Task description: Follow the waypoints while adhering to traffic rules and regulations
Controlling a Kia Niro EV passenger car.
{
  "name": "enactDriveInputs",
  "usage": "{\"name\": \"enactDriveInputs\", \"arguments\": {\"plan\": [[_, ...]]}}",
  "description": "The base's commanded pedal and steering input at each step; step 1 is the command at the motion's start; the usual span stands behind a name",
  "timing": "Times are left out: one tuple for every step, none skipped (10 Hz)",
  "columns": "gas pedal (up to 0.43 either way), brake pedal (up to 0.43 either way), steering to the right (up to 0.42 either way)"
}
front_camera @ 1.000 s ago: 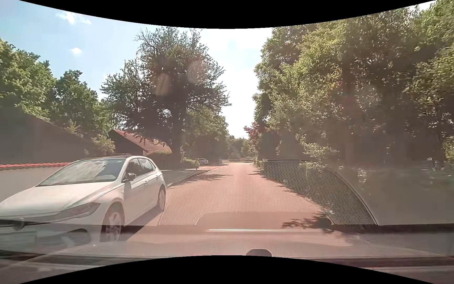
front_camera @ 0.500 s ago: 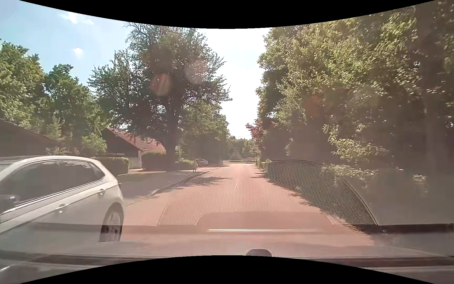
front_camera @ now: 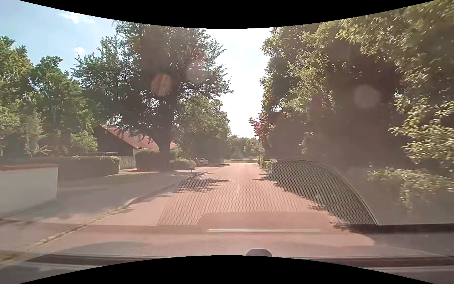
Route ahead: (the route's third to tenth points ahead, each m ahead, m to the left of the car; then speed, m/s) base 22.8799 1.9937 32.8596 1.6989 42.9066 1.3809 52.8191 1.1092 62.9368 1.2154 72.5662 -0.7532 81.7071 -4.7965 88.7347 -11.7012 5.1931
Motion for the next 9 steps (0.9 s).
{"name": "enactDriveInputs", "arguments": {"plan": [[0.13,0.0,-0.01],[0.13,0.0,-0.009],[0.13,0.0,-0.008],[0.15,0.0,-0.007],[0.15,0.0,-0.007],[0.15,0.0,-0.007],[0.15,0.0,-0.007],[0.15,0.0,-0.006],[0.15,0.0,-0.006]]}}
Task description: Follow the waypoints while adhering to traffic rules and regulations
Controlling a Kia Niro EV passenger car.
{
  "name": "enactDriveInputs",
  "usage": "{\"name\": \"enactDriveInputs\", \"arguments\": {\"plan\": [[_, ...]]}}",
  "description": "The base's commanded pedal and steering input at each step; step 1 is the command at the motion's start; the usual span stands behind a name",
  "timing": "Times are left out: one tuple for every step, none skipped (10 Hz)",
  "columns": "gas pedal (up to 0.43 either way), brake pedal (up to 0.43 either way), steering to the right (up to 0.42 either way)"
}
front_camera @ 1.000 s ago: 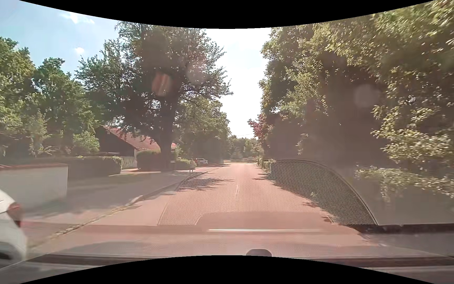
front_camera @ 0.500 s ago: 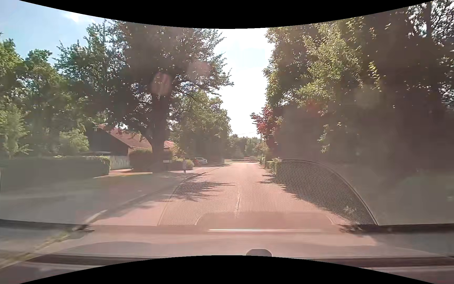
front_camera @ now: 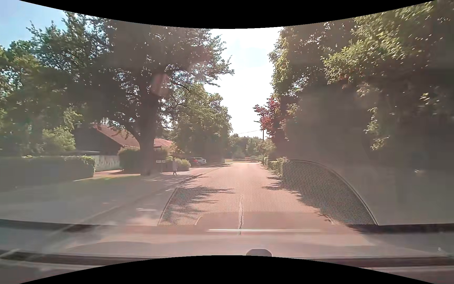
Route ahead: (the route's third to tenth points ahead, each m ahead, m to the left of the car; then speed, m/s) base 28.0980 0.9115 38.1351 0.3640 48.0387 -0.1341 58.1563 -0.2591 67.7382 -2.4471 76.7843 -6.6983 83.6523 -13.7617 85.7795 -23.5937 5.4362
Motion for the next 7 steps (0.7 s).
{"name": "enactDriveInputs", "arguments": {"plan": [[0.15,0.0,-0.006],[0.138,0.0,-0.006],[0.118,0.0,-0.006],[0.098,0.0,-0.006],[0.098,0.0,-0.006],[0.087,0.0,-0.006],[0.087,0.0,-0.006]]}}
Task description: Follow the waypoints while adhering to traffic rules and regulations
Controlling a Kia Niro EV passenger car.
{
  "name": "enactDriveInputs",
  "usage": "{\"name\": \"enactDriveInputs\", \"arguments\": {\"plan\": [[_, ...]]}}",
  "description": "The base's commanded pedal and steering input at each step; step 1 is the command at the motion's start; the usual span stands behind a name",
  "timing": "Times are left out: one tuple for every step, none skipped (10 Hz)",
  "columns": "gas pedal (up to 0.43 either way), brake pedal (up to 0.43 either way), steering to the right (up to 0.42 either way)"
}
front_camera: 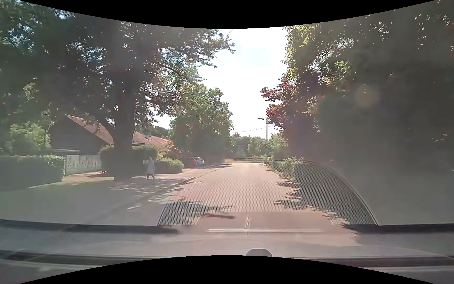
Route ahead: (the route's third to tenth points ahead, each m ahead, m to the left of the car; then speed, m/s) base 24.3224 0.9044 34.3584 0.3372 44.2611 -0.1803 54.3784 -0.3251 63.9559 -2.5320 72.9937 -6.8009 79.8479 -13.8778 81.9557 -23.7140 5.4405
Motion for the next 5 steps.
{"name": "enactDriveInputs", "arguments": {"plan": [[0.087,0.0,-0.006],[0.087,0.0,-0.006],[0.087,0.0,-0.006],[0.087,0.0,-0.006],[0.087,0.0,-0.006]]}}
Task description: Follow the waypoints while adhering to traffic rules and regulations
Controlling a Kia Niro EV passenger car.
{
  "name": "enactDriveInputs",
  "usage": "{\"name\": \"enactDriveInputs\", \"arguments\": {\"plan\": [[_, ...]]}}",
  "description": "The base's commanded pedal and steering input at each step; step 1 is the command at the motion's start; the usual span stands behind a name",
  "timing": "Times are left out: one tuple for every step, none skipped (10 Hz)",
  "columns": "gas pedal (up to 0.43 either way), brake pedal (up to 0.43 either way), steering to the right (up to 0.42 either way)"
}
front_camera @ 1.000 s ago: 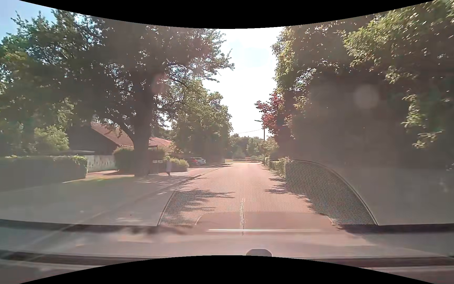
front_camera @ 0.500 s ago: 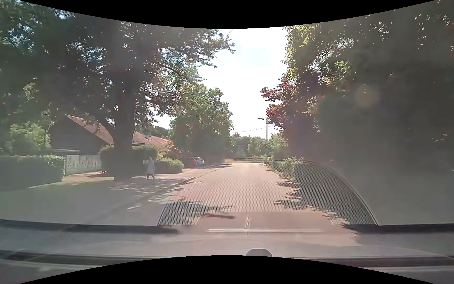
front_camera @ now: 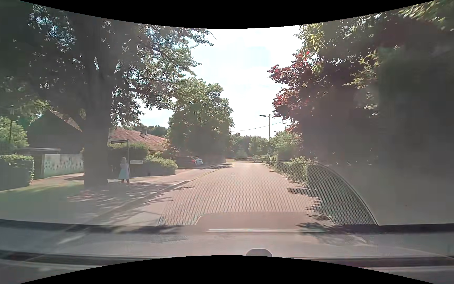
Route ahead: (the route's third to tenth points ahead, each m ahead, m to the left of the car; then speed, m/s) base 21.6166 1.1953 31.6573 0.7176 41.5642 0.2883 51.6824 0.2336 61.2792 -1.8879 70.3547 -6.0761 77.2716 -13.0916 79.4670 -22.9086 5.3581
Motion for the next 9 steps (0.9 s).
{"name": "enactDriveInputs", "arguments": {"plan": [[0.098,0.0,-0.006],[0.098,0.0,-0.005],[0.098,0.0,-0.004],[0.098,0.0,-0.002],[0.098,0.0,0.002],[0.098,0.0,0.007],[0.098,0.0,0.012],[0.098,0.0,0.02],[0.098,0.0,0.023]]}}
